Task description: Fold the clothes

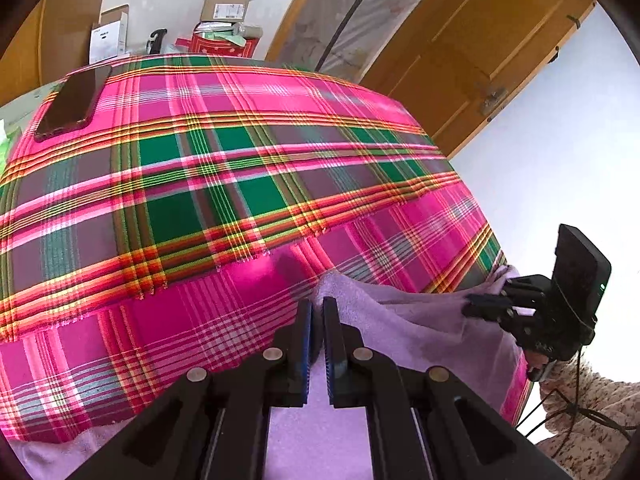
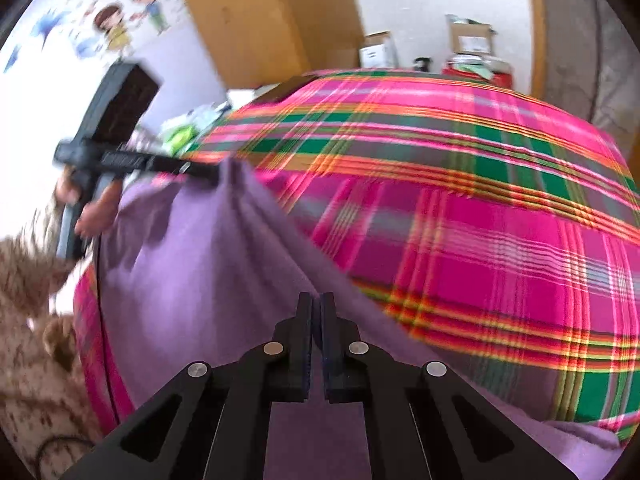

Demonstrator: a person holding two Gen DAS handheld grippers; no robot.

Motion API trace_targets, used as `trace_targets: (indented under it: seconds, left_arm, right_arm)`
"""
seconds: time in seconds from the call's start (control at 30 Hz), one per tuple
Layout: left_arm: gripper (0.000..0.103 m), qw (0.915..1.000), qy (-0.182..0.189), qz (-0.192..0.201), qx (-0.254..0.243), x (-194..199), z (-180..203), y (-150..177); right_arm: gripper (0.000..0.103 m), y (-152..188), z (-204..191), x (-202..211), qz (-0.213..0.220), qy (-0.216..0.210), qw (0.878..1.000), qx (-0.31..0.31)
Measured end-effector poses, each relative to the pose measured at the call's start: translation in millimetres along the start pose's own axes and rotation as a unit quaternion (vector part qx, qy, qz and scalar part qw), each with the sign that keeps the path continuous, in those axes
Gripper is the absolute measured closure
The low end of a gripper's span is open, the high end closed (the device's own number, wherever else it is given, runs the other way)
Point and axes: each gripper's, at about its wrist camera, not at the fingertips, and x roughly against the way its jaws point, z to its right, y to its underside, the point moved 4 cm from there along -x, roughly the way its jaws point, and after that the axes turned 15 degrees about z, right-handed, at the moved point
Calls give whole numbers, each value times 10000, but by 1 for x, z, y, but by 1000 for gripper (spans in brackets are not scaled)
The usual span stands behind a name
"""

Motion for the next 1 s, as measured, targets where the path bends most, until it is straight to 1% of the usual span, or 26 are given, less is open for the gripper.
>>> trace_targets:
  seconds: [0.07, 0.13, 0.2, 0.3, 0.37, 0.5, 0.57, 0.63, 0.7, 0.8, 0.83, 0.87, 0.93, 1.0]
  left_arm:
    - [99, 9999, -69, -9, 81, -6, -5, -1]
    - [99, 9996, -107, -120, 227, -17, -12, 0]
    - [99, 9995, -140, -168, 249, -23, -14, 2]
    - [99, 9994, -173, -174, 231, -26, -15, 5]
    - [99, 9993, -185, -192, 265, -28, -17, 7]
    - [99, 9990, -276, -202, 294, -27, -19, 9]
    - [98, 9989, -339, -147, 272, -22, -18, 9]
    - [98, 9986, -409, -65, 318, -12, -20, 8]
    - [97, 9979, -528, 72, 360, 1, -22, 7]
    - [88, 9964, -660, 285, 456, 26, -26, 11]
    - [84, 9960, -671, 344, 489, 34, -25, 14]
    - [82, 9955, -682, 402, 522, 43, -25, 16]
    - [82, 9945, -774, 505, 486, 62, -22, 29]
    - [82, 9933, -909, 545, 455, 75, -21, 41]
  right_arm:
    - [99, -3, 6, -5, 37, 253, 9997, -49]
    - [99, -1, 12, -15, -87, 409, 9991, -65]
    - [99, 1, 15, -22, -166, 532, 9984, -60]
    - [99, 3, 19, -32, -267, 646, 9975, -106]
    - [99, 3, 21, -32, -250, 674, 9974, -93]
    - [96, 0, 25, -35, -212, 894, 9957, -101]
    - [93, -1, 24, -31, -114, 1068, 9942, -70]
    - [92, -3, 24, -23, 26, 1278, 9918, -40]
    - [91, -4, 25, -14, 129, 1346, 9908, -117]
    - [86, -4, 23, 6, 334, 1440, 9888, -199]
    - [85, -4, 19, 11, 376, 1364, 9897, -196]
    - [85, -3, 14, 15, 418, 1287, 9906, -191]
    - [78, 1, 1, 24, 476, 1125, 9925, -96]
    - [77, 8, -16, 30, 492, 953, 9942, 41]
